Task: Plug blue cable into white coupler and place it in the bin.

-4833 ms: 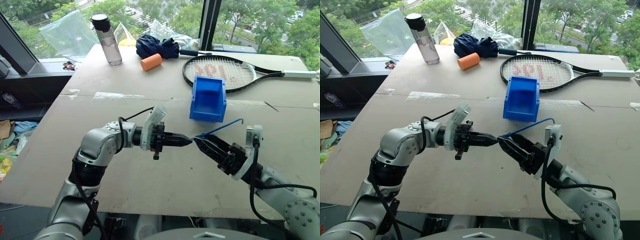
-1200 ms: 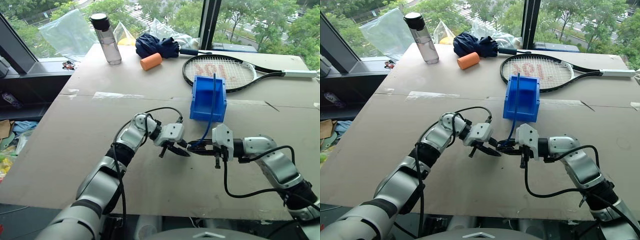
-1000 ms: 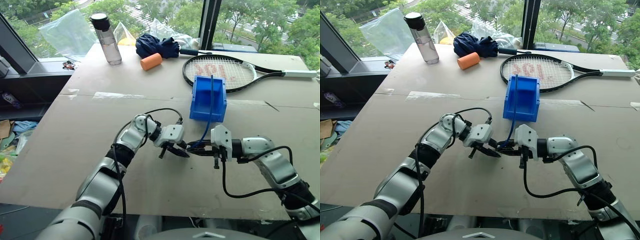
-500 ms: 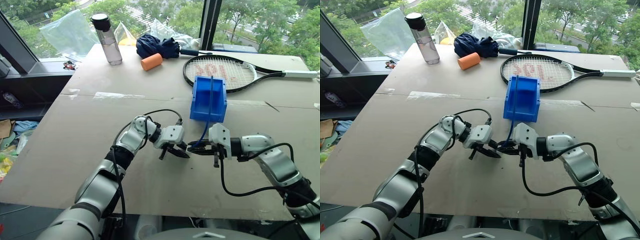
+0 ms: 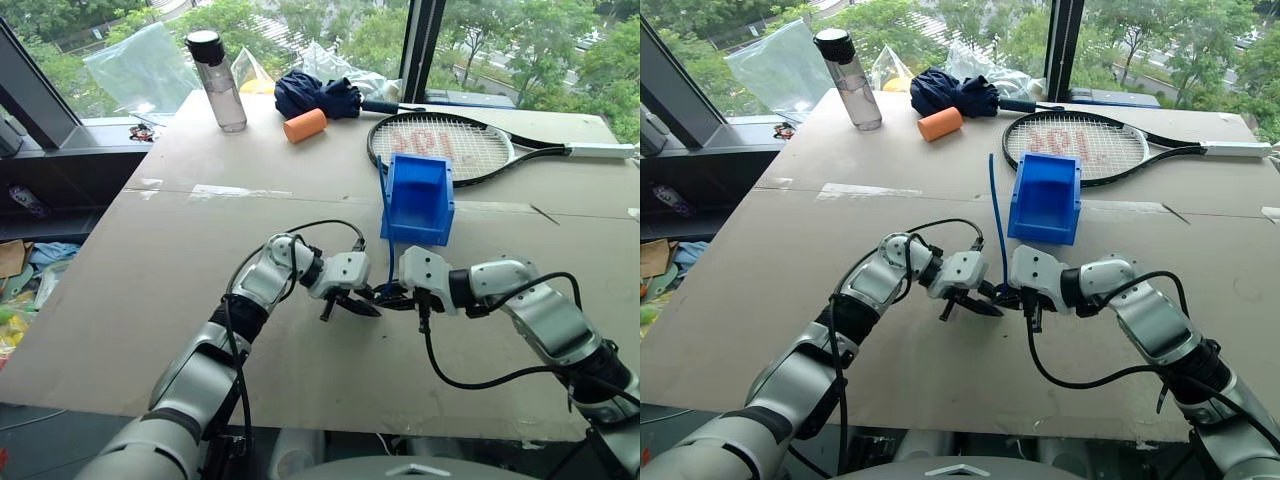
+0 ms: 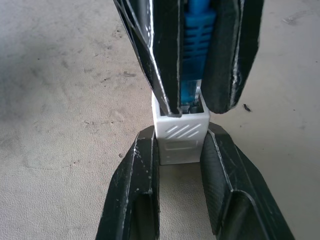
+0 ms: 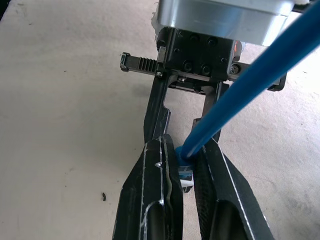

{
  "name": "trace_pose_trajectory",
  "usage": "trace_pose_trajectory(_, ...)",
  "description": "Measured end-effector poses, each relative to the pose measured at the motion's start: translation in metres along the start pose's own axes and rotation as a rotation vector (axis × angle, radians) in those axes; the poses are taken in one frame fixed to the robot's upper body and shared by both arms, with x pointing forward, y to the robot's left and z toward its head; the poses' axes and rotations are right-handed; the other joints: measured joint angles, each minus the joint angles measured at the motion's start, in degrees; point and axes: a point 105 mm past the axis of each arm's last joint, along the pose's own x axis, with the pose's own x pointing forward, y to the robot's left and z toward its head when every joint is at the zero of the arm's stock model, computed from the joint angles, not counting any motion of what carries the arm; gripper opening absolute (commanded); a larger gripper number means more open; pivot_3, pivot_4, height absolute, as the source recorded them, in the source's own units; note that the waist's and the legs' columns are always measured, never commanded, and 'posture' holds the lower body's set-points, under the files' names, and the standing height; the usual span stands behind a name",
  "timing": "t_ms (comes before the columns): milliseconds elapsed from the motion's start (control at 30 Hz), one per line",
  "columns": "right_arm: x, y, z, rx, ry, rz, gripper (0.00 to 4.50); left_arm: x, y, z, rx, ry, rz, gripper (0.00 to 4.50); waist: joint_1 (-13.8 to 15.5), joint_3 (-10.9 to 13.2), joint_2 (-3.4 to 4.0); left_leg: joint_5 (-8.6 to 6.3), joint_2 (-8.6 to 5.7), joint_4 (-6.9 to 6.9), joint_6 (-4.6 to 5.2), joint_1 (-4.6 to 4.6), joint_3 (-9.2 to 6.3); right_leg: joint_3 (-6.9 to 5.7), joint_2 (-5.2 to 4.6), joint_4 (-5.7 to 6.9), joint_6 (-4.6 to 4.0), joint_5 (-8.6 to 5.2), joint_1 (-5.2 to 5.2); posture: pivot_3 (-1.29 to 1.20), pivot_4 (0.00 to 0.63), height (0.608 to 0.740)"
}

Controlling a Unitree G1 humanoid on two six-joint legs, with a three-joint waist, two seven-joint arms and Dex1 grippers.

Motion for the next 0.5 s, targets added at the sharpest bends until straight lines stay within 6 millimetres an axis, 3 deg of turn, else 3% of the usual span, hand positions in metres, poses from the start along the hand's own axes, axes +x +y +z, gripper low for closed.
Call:
trace_pose_trajectory(300,0.006,-0.002,0.001,0.01,0.019,0.008,0.0,-0.001,-0.002,-0.004,-0.023,0.006,0.025,0.54,-0.14,-0.57,0.08,0.0,0.01,0.0,0.0,0.15,-0.03,-0.02,0.01,0.06,-0.2,-0.12,0.12,0.0,0.15,0.74)
trace_pose_trajectory(333,0.006,-0.002,0.001,0.023,-0.002,0.001,0.0,-0.001,-0.002,-0.004,-0.034,0.003,0.032,1.59,-0.16,-0.57,0.08,0.0,0.01,0.0,0.0,0.14,-0.03,-0.02,0.01,0.06,-0.2,-0.12,0.11,0.0,0.15,0.74)
trace_pose_trajectory(367,0.006,-0.001,0.002,0.048,-0.042,-0.011,0.0,-0.003,-0.003,-0.004,-0.053,-0.01,0.048,1.82,-0.16,-0.56,0.08,0.0,0.02,-0.01,0.0,0.12,-0.05,-0.03,0.01,0.06,-0.17,-0.1,0.1,0.0,0.15,0.74)
trace_pose_trajectory(500,-0.003,-0.004,0.003,0.239,-0.208,-0.106,0.0,-0.026,-0.005,0.007,-0.134,-0.129,0.202,3.69,-0.77,-0.38,0.18,0.0,0.06,-0.02,0.0,-0.08,-0.02,0.04,0.01,0.3,0.01,0.0,-0.22,0.0,0.15,0.74)
